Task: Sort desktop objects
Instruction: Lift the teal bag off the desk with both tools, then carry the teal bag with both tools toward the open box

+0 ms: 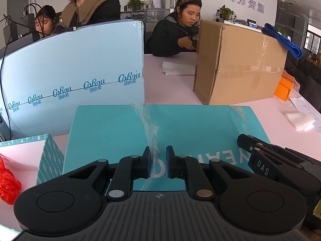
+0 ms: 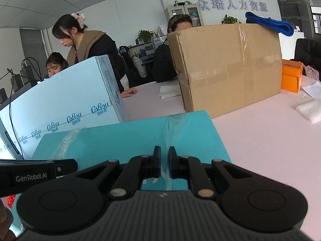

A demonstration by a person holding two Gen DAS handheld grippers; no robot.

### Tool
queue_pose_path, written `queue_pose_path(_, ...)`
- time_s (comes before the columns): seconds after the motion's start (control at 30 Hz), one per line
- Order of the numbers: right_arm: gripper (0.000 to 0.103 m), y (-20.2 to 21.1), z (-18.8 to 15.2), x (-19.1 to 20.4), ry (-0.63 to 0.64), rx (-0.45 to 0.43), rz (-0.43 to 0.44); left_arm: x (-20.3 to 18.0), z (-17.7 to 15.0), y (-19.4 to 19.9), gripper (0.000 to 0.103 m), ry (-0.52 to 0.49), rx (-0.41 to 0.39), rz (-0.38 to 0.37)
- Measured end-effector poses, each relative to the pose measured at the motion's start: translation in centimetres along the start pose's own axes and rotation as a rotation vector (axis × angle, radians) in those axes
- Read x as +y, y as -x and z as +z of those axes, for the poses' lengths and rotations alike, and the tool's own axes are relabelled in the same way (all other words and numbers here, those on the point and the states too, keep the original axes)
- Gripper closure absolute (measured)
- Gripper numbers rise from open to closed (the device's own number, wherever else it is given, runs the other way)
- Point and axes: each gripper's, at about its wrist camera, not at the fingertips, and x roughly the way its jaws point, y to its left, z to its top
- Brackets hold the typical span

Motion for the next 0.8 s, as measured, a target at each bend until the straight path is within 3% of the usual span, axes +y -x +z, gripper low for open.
queue_pose_path(0.8,0.09,-0.4,0.6,3.9,0.001,0.0,0.005,4.0,0.9,1.1,0.093,0.025,-0.003,0.007)
